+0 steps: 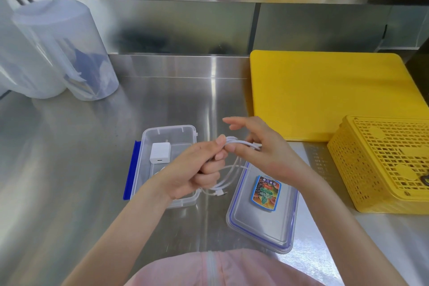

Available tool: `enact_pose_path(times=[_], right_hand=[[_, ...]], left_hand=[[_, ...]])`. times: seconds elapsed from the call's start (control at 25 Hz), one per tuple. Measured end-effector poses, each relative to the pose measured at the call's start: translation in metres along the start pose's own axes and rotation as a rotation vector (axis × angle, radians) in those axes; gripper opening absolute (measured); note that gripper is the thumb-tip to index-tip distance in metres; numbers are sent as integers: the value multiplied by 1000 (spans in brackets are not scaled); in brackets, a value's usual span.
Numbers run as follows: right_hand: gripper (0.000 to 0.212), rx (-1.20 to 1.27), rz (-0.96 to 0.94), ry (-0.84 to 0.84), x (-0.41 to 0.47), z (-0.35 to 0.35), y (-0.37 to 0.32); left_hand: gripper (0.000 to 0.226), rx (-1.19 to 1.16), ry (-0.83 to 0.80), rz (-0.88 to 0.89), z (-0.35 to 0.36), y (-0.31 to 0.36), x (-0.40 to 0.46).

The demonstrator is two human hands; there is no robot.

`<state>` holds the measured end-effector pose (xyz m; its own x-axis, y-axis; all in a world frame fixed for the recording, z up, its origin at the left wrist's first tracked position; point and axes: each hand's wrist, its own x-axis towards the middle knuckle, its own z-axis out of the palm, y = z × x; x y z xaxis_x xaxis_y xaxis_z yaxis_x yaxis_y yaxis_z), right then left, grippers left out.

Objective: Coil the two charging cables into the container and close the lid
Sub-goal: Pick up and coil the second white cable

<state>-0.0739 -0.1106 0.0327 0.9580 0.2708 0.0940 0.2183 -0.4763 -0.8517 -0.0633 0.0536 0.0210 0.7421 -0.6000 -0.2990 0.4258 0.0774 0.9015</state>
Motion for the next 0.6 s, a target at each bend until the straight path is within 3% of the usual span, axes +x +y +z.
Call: enact_pose_path(times=[0.12,0.28,0.4,0.6], right_hand=[[14,49,-28,-73,3,2,-1],[14,29,11,45,5,3,8],[15,41,73,100,5,5,14],[16,105,103,127,7,10,15]], left_hand=[[39,-41,-24,-28,-3,-1,-1],[22,120,66,33,-3,-3,2],[24,270,150,53,-3,-6,7],[26,306,210,100,1,-6,6]])
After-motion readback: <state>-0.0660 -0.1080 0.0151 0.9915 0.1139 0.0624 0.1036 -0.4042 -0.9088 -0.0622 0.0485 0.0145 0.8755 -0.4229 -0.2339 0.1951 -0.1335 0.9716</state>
